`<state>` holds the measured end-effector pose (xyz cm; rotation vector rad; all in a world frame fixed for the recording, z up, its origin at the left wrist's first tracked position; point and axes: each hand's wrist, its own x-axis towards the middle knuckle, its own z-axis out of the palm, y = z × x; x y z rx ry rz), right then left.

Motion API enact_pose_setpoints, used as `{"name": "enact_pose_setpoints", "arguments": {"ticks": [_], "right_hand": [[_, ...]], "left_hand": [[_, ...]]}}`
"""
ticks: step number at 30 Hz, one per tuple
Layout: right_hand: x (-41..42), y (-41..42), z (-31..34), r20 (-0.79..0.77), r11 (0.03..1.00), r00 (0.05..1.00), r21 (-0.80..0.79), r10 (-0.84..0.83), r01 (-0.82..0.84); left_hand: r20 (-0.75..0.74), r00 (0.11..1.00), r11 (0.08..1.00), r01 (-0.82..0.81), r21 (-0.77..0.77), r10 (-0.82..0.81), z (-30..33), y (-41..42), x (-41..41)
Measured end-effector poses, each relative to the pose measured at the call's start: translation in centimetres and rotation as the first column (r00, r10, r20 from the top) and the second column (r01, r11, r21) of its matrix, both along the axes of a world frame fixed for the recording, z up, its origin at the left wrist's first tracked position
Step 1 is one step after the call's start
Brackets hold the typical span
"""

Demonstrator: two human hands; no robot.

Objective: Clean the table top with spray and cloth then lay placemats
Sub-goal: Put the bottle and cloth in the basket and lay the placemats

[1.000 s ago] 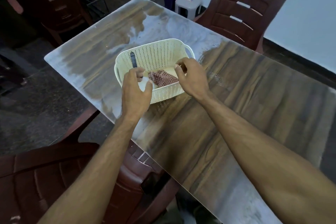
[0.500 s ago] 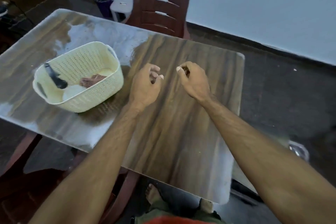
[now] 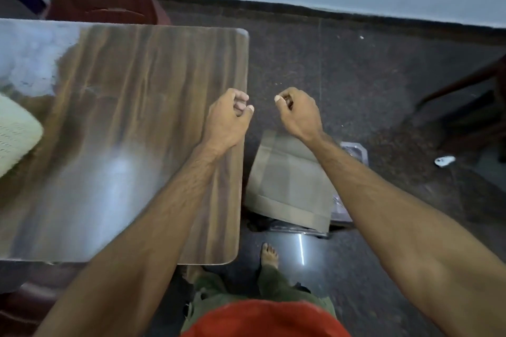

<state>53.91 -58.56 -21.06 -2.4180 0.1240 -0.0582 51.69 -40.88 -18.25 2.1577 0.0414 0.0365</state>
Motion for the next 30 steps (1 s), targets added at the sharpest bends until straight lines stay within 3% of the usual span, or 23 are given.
{"name": "enact_pose_setpoints", "arguments": {"ticks": [6,9,14,23,26,30], "right_hand": [[-2.8,-10.6,-4.5,-0.120,0.989,0.982,-0.022,-0.148,0.147],[-4.1,-13.5,-7.4,-0.172,0.975,0.961,0.020,-0.216,0.223],[-6.5,-17.0,-14.6,-0.283,0.932,0.900,0.051,-0.332,0.360],[-6.7,-21.1,-28.4,-0.419,0.858,0.781,0.009,-0.464,0.514],[-6.1,-21.6,-30.3,-0.416,0.839,0.764,0.008,-0.493,0.545],[-5.6,-21.5,-31.4,-0.418,0.801,0.739,0.045,-0.528,0.598]], "left_hand": [[-0.130,0.985,0.993,0.104,-0.050,-0.110,-5.0,-9.9,-0.5],[-0.270,0.958,0.995,0.085,-0.057,-0.097,-8.1,-12.1,-0.6],[-0.408,0.913,0.999,0.005,-0.043,-0.022,-15.1,-13.4,-0.3],[-0.466,0.873,0.989,-0.108,0.100,0.142,-27.8,-13.4,2.4],[-0.516,0.822,0.966,-0.156,0.205,0.242,-30.4,-12.9,3.2],[-0.609,0.755,0.967,-0.138,0.215,0.244,-32.1,-12.4,3.2]]}}
